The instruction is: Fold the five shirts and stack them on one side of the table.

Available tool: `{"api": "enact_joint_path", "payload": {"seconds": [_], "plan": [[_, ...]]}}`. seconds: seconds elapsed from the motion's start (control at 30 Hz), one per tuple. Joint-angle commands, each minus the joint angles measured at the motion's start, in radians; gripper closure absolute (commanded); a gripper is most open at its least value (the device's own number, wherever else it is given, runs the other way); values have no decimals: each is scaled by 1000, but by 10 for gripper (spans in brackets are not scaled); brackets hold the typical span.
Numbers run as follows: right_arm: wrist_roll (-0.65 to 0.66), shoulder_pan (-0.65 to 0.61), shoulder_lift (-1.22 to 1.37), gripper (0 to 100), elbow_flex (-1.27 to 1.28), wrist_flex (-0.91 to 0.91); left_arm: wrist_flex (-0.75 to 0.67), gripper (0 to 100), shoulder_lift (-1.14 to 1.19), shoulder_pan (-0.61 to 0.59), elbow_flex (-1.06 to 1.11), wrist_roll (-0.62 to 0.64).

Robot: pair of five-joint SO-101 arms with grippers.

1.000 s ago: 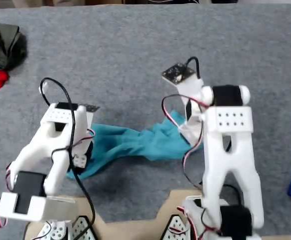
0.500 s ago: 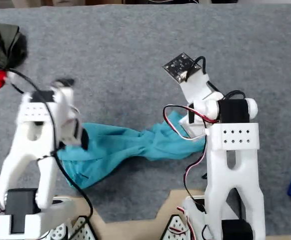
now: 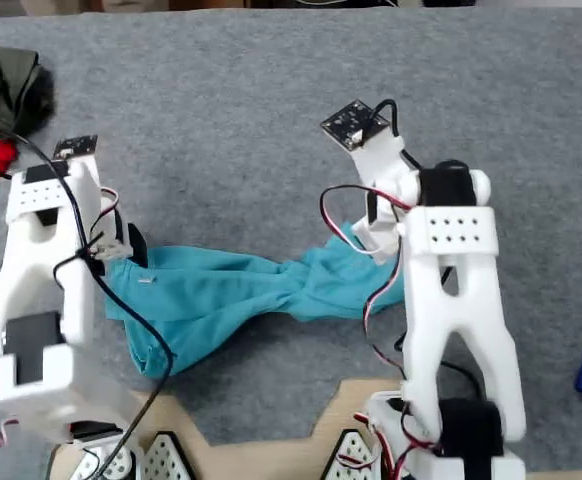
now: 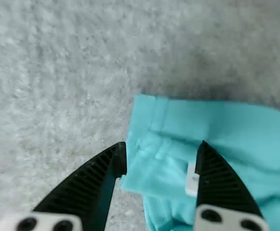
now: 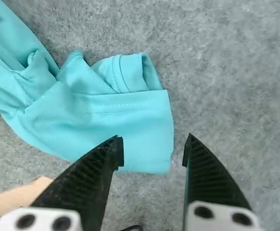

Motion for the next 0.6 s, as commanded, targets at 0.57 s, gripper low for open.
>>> {"api": "enact_joint_path", "payload": {"seconds": [0.57], "plan": [[-11, 15, 38, 781, -5, -28, 381, 905, 85, 8, -308, -49]]}}
